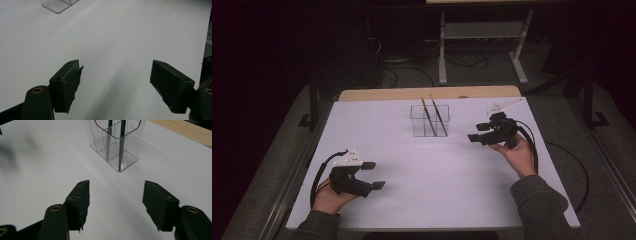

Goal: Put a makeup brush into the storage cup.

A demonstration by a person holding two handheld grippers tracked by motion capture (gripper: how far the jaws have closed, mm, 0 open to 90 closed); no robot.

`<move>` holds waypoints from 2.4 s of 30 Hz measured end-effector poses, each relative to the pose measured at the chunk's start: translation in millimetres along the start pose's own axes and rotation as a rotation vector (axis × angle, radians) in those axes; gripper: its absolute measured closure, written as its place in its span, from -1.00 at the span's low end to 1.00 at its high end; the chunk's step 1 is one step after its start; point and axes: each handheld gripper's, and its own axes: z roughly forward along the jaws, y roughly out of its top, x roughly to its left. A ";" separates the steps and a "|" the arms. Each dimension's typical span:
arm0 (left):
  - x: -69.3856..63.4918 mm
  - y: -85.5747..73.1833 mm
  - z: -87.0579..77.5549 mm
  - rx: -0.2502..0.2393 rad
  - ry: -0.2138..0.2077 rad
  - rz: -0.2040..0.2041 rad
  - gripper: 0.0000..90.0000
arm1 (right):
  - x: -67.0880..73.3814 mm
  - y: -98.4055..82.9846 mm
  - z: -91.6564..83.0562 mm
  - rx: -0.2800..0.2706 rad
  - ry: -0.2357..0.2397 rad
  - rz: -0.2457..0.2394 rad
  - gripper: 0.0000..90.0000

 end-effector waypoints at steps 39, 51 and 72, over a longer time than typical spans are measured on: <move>-1.0 -0.1 -1.9 0.003 0.046 -0.010 -0.58 | 23.6 -42.1 -16.4 -0.045 0.009 -0.008 -0.40; -1.0 -0.4 -1.5 0.006 0.054 -0.011 -0.60 | 34.4 -56.1 -20.7 -0.064 -0.002 -0.006 -0.49; -1.1 -2.0 -0.5 0.011 0.052 -0.018 -0.60 | 44.3 -79.1 -23.8 -0.066 0.003 0.021 -0.55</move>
